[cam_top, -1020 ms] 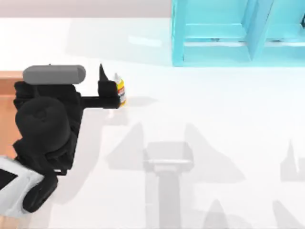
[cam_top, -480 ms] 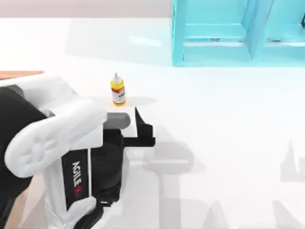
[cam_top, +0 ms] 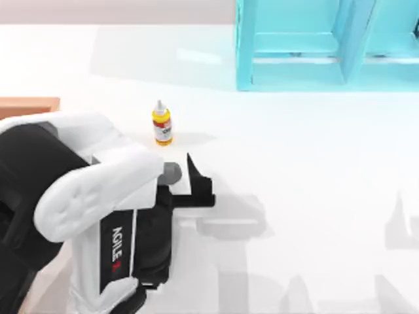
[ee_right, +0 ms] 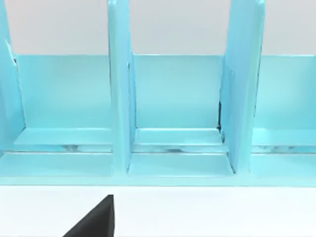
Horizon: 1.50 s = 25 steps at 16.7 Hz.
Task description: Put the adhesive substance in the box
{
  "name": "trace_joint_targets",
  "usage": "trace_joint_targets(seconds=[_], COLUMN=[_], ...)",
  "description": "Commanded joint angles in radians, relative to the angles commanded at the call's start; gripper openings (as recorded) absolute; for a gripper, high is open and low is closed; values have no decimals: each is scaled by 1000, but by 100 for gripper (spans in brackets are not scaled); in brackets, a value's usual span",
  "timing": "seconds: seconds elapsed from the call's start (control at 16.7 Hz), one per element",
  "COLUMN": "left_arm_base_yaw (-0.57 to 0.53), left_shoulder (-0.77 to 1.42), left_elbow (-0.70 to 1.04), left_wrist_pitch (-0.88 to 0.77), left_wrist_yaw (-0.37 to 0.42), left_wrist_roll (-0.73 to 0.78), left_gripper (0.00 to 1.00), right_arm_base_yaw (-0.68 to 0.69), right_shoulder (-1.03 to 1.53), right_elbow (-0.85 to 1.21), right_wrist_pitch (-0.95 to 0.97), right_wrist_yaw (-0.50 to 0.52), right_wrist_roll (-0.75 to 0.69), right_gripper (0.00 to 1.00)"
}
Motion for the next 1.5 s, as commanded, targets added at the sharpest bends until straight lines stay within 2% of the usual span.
trace_joint_targets(seconds=[0.18, 0.72, 1.02, 1.5], left_arm_base_yaw=[18, 168, 174, 174], left_shoulder=[9, 94, 98, 98], left_elbow=[37, 344, 356, 356], left_wrist_pitch=[-24, -233, -242, -242], left_wrist_yaw=[19, 170, 177, 177], left_wrist_roll=[2, 23, 24, 24], left_gripper=[100, 100, 100, 40], right_arm_base_yaw=[0, 0, 0, 0], right_shoulder=[0, 0, 0, 0], right_elbow=[0, 0, 0, 0], right_wrist_pitch=[0, 0, 0, 0], right_wrist_yaw=[0, 0, 0, 0], right_wrist_roll=[0, 0, 0, 0], right_gripper=[100, 100, 100, 100])
